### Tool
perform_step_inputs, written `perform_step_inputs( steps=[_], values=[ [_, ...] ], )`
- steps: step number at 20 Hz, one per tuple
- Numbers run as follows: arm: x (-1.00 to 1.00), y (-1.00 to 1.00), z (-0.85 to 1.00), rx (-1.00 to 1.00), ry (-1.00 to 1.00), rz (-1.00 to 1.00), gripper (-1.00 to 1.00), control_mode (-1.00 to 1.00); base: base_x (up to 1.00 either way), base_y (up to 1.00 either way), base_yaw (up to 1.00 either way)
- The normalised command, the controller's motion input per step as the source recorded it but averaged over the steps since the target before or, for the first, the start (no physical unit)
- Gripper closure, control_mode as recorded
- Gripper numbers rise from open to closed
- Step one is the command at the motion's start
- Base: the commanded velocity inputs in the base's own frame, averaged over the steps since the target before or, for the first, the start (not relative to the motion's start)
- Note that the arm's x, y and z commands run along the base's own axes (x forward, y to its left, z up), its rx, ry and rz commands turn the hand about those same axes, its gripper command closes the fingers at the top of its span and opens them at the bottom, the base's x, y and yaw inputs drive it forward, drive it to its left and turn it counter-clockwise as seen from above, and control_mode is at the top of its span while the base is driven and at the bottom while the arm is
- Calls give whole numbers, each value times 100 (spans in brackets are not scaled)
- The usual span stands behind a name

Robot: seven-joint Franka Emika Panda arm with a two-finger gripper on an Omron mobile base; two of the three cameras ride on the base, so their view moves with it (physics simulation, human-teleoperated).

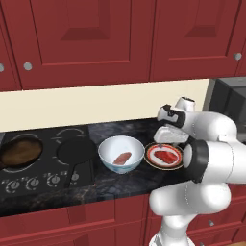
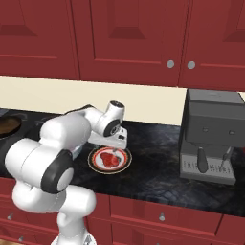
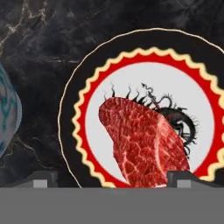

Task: Place one of the steaks on the plate and the other in the bowl. Then place the bowl in the fridge.

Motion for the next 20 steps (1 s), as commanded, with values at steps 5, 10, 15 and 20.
perform_step_inputs(
  steps=[5, 10, 15, 20],
  values=[
    [-26, -2, 0, -5, 18, -65, -100, -100, 0, 0, 0],
    [-25, -4, 0, -8, 10, -40, -100, -100, 0, 0, 0],
    [11, 0, 0, -2, -6, 0, -100, -100, 0, 0, 0],
    [-8, 0, 0, 0, -22, 0, -100, -100, 0, 0, 0]
  ],
)
